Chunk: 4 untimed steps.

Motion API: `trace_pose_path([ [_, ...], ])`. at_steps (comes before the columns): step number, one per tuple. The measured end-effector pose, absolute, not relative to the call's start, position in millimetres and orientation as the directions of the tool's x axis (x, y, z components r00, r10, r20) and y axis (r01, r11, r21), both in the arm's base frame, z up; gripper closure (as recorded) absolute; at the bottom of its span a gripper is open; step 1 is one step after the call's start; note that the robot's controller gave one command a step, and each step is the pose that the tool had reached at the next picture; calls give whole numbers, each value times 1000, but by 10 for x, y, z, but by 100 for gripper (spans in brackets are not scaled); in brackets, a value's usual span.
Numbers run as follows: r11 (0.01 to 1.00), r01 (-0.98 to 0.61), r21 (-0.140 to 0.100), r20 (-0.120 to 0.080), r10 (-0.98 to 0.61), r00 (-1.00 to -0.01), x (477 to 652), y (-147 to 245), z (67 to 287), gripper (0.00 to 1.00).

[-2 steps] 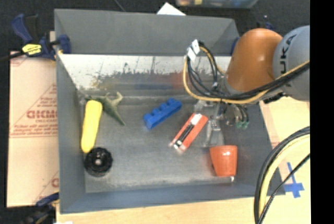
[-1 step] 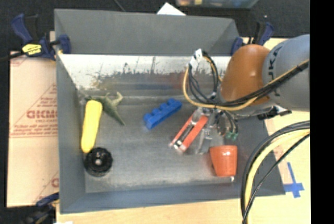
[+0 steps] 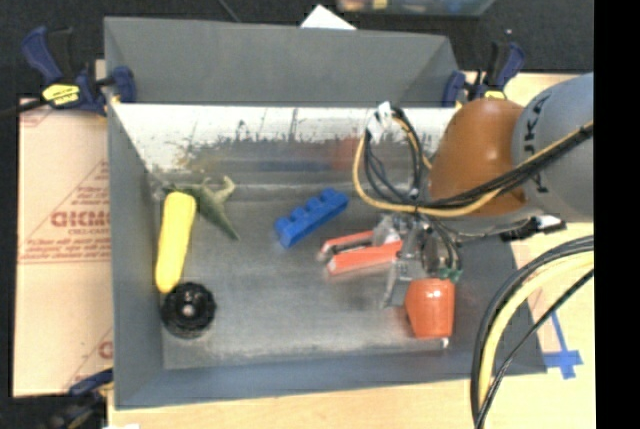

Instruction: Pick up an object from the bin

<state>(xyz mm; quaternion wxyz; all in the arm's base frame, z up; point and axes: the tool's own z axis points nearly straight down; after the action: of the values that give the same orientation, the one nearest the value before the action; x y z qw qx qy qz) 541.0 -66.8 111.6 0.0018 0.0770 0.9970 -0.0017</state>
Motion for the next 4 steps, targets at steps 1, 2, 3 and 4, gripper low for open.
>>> trace_pose_path([
  [1, 933, 360, 2, -18, 360, -933, 5525, -548, 763, 0],
  [2, 940, 340, 1, -21, 340, -940, 5779, -450, 733, 0],
  [3, 870, 492, 7, -24, 492, -870, 5429, -430, 867, 0],
  [4, 862, 506, 11, -42, 506, -862, 5810, -452, 793, 100],
])
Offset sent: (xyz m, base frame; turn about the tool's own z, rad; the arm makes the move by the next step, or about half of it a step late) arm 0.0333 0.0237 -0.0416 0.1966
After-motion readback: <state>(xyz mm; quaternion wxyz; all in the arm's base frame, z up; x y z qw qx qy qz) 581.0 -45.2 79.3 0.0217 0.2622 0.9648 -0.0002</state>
